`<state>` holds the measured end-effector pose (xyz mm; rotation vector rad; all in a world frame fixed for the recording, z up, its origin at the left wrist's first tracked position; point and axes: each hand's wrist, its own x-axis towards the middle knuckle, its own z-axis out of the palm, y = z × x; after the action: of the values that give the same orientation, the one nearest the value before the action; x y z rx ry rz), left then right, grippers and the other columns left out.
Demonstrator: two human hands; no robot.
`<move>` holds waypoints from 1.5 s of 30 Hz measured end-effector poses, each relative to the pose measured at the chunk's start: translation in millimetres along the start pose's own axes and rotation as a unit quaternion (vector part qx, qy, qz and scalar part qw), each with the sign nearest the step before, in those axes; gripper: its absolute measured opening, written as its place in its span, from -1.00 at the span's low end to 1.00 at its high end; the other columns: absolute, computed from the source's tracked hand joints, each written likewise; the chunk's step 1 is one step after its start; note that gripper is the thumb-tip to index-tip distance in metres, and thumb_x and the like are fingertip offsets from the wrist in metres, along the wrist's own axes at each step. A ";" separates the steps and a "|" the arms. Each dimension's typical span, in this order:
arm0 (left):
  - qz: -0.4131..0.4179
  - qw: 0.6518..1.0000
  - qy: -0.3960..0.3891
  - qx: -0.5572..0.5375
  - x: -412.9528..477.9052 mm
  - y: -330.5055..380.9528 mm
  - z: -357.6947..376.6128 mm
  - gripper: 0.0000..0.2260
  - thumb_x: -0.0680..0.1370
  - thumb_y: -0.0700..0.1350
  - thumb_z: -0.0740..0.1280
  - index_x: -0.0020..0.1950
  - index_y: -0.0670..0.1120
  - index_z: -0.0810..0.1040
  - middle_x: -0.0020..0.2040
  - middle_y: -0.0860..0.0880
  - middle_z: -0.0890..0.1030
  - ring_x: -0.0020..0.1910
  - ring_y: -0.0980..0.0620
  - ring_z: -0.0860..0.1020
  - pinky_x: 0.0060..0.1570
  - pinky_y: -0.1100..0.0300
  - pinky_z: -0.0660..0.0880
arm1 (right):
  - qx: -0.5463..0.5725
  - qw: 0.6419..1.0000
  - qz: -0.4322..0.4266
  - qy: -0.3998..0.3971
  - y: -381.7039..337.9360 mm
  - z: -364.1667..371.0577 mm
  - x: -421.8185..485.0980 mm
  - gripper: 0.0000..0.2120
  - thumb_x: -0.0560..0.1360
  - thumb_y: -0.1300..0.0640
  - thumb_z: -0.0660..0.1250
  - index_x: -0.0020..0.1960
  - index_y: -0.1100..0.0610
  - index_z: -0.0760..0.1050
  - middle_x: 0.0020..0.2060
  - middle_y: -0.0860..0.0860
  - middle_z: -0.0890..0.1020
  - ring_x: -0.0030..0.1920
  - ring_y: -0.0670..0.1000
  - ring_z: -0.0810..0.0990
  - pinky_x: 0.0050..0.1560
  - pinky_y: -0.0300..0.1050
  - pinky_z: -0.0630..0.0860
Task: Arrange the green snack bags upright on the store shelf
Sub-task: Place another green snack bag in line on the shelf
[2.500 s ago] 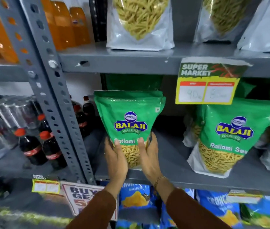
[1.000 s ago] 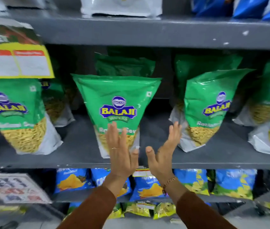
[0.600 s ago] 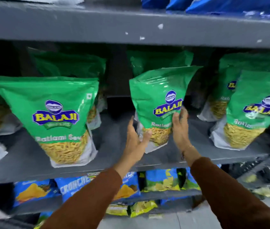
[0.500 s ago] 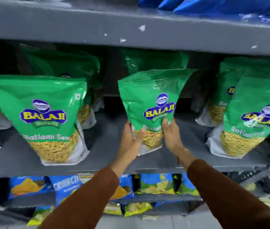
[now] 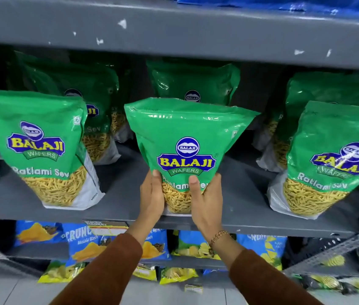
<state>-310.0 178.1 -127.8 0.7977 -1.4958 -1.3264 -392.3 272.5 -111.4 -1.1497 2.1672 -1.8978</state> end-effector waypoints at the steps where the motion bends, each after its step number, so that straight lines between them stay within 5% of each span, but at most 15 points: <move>1: -0.003 1.000 -0.002 -0.007 -1.2 -0.1 -0.3 -0.47 0.34 0.55 0.04 -0.03 0.24 0.56 -0.06 0.13 0.67 0.04 0.02 0.60 0.12 -0.14 0.52 | 0.001 1.000 0.008 0.001 -0.4 0.1 -0.9 -0.69 0.34 -0.54 0.05 -0.01 -0.44 0.23 -0.03 0.03 0.51 0.04 0.05 0.52 0.04 0.14 0.52; 6: 0.019 1.000 0.002 -0.002 -6.9 11.1 3.3 -0.29 0.38 0.51 0.02 0.24 0.02 0.46 0.22 -0.15 0.55 0.24 -0.11 0.49 0.28 -0.25 0.38 | 0.027 0.999 0.036 -0.011 -9.5 -2.0 -3.3 -0.58 0.33 -0.56 0.04 0.09 -0.41 0.24 0.07 -0.06 0.52 0.15 -0.02 0.50 0.17 0.19 0.48; 10: 0.256 0.943 0.104 0.183 -28.7 11.7 9.3 -0.31 0.56 0.31 -0.05 0.50 -0.14 -0.04 0.54 -0.21 -0.09 0.52 -0.26 -0.10 0.46 -0.26 -0.06 | -0.043 0.999 -0.024 0.016 3.0 -25.3 -10.5 -0.24 0.45 -0.48 -0.16 0.47 -0.02 0.04 0.52 0.09 0.15 0.53 0.00 -0.05 0.50 0.12 -0.27; 12: 0.389 0.893 0.083 0.212 -51.2 10.2 28.0 -0.37 0.59 0.24 -0.05 0.52 -0.12 -0.10 0.55 -0.09 -0.19 0.52 -0.20 -0.18 0.46 -0.23 -0.13 | -0.092 0.990 -0.073 0.076 14.9 -53.8 -9.6 -0.27 0.52 -0.38 -0.14 0.50 0.10 -0.02 0.52 0.14 0.02 0.53 0.07 -0.17 0.47 0.08 -0.36; 15: 0.472 0.858 -0.030 0.203 -77.0 8.8 79.6 -0.43 0.61 0.20 -0.05 0.53 -0.05 -0.06 0.57 -0.03 -0.16 0.54 -0.11 -0.13 0.49 -0.10 -0.11 | -0.120 0.974 -0.105 0.161 37.0 -108.3 -0.5 -0.27 0.56 -0.30 -0.05 0.48 0.22 -0.05 0.49 0.21 0.01 0.51 0.16 -0.16 0.43 0.37 -0.25; 17: 0.428 0.879 -0.131 0.163 -86.0 8.4 123.6 -0.45 0.61 0.17 0.01 0.52 -0.04 -0.02 0.57 -0.02 -0.07 0.54 -0.12 -0.04 0.50 -0.04 -0.02 | -0.122 0.962 -0.079 0.230 53.5 -144.8 9.8 -0.25 0.55 -0.30 -0.02 0.45 0.27 -0.01 0.47 0.21 0.02 0.50 0.19 -0.10 0.36 0.49 -0.25; 19: 0.266 0.937 -0.202 0.104 -88.3 11.6 167.2 -0.45 0.60 0.12 0.11 0.51 0.02 -0.03 0.55 0.08 -0.02 0.53 0.03 0.00 0.50 0.10 0.02 | -0.093 0.959 -0.021 0.267 68.8 -177.3 20.8 -0.19 0.52 -0.36 0.01 0.45 0.27 0.01 0.44 0.15 0.02 0.50 0.23 -0.04 0.37 0.51 -0.20; 21: 0.086 0.971 -0.212 0.066 -81.6 18.2 205.2 -0.44 0.57 0.06 0.18 0.48 0.02 -0.03 0.49 0.16 0.04 0.49 0.17 0.04 0.47 0.22 0.02 | -0.039 0.964 0.054 0.258 81.1 -203.0 34.1 -0.11 0.47 -0.41 0.05 0.47 0.27 -0.03 0.44 0.08 0.04 0.49 0.12 0.01 0.45 0.37 -0.10; 23: -0.008 0.974 -0.228 0.016 -70.9 23.9 230.9 -0.49 0.60 -0.06 0.22 0.48 -0.02 0.07 0.42 0.12 0.24 0.41 0.27 0.23 0.37 0.34 0.19 | 0.040 0.975 0.092 0.201 92.1 -220.5 48.8 -0.23 0.53 -0.25 0.12 0.48 0.25 -0.05 0.47 0.14 0.11 0.48 0.11 0.10 0.47 0.25 0.05; 25: -0.029 0.968 -0.250 -0.007 -64.2 25.2 245.0 -0.67 0.59 -0.05 0.25 0.33 0.14 0.30 0.24 0.25 0.44 0.22 0.38 0.42 0.13 0.52 0.35 | 0.066 0.985 0.104 0.119 97.4 -229.7 59.9 -0.39 0.53 -0.14 0.10 0.45 0.16 0.07 0.40 0.14 0.31 0.41 0.14 0.30 0.38 0.05 0.27; 27: -0.043 0.967 -0.249 0.023 -66.4 25.7 248.9 -0.80 0.49 0.17 0.30 0.11 0.30 0.45 0.09 0.36 0.54 0.11 0.29 0.53 0.11 0.38 0.45 | 0.043 0.989 0.123 0.067 100.2 -234.1 64.0 -0.46 0.50 -0.28 0.04 0.36 0.01 0.23 0.28 0.04 0.45 0.28 0.07 0.44 0.19 -0.16 0.35; 31: -0.019 0.977 -0.202 0.063 -79.4 25.6 246.9 -0.61 0.31 0.44 0.30 0.07 0.38 0.41 0.02 0.38 0.60 0.04 0.40 0.53 -0.03 0.45 0.44 | 0.040 0.988 0.147 0.038 104.4 -243.1 63.0 -0.50 0.39 -0.51 -0.03 0.20 -0.32 0.33 0.17 -0.21 0.52 0.24 -0.01 0.46 0.34 0.10 0.32; 37: -0.008 0.982 -0.180 0.063 -92.2 24.5 248.3 -0.59 0.29 0.44 0.32 0.06 0.34 0.41 0.10 0.19 0.61 0.09 0.30 0.54 0.08 0.18 0.50 | 0.044 0.989 0.142 -0.002 102.8 -251.6 62.4 -0.25 0.38 -0.52 -0.02 0.36 -0.07 0.30 0.28 -0.02 0.51 0.30 0.03 0.45 0.36 0.25 0.32; 41: -0.019 0.979 -0.187 0.078 -97.6 25.2 247.9 -0.56 0.28 0.48 0.29 0.06 0.36 0.39 0.11 0.19 0.59 0.09 0.32 0.52 0.05 0.23 0.47 | 0.039 0.987 0.155 0.011 111.0 -256.3 58.5 -0.46 0.36 -0.53 0.02 0.19 -0.28 0.37 0.09 -0.33 0.54 0.10 -0.35 0.51 0.20 -0.06 0.42; 45: -0.016 0.977 -0.206 0.049 -103.8 26.2 218.6 -0.56 0.29 0.48 0.28 0.08 0.34 0.38 0.13 0.19 0.58 0.13 0.27 0.52 0.12 0.12 0.49 | 0.021 0.987 0.160 0.024 93.4 -234.0 34.8 -0.38 0.35 -0.55 -0.02 0.24 -0.23 0.33 0.06 -0.37 0.50 0.03 -0.48 0.46 0.04 -0.29 0.36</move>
<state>-476.3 355.5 -117.3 0.6329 -1.8911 -1.5151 -576.2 448.0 -119.1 -0.7024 2.1647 -1.8369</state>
